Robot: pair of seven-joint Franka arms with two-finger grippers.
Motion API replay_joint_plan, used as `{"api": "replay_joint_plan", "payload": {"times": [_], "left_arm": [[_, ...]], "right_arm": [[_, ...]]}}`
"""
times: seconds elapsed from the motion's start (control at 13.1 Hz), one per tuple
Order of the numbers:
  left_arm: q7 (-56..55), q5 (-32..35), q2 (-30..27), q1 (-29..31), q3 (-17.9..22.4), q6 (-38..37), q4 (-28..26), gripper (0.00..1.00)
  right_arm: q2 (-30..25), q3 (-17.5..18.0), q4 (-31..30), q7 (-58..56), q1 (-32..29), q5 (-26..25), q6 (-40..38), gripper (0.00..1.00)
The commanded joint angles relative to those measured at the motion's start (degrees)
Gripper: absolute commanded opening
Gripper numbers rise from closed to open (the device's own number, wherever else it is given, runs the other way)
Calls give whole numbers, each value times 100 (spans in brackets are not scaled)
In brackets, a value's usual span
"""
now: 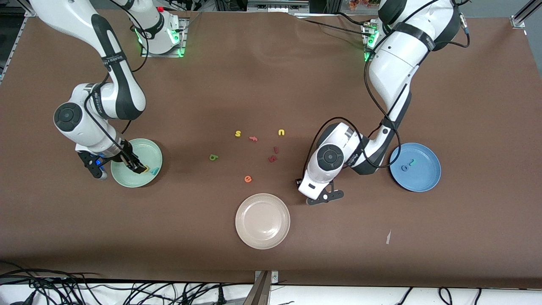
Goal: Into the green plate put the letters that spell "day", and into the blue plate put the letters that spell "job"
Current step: 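Open the right gripper over the green plate while the left gripper grasps the b, then open the left gripper over the blue plate while the right gripper grasps the a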
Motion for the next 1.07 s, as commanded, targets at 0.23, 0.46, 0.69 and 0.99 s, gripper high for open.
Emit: {"api": "replay_joint_plan", "payload": {"times": [0.23, 0.46, 0.69, 0.99], "left_arm": [[-175, -42, 107, -98, 162, 109, 180, 19], [-96, 2, 19, -20, 162, 40, 171, 0], [428, -94, -288, 252, 101, -738, 189, 0], [2115, -182, -859, 1200, -356, -2128, -91, 0]], "right_arm": [[-332, 114, 118, 73, -17, 75, -973, 100], [-315, 482, 119, 887, 27, 84, -959, 100], [-122, 685, 136, 1845, 377, 66, -608, 99], [544, 685, 337, 2796, 1010, 49, 148, 99]]}}
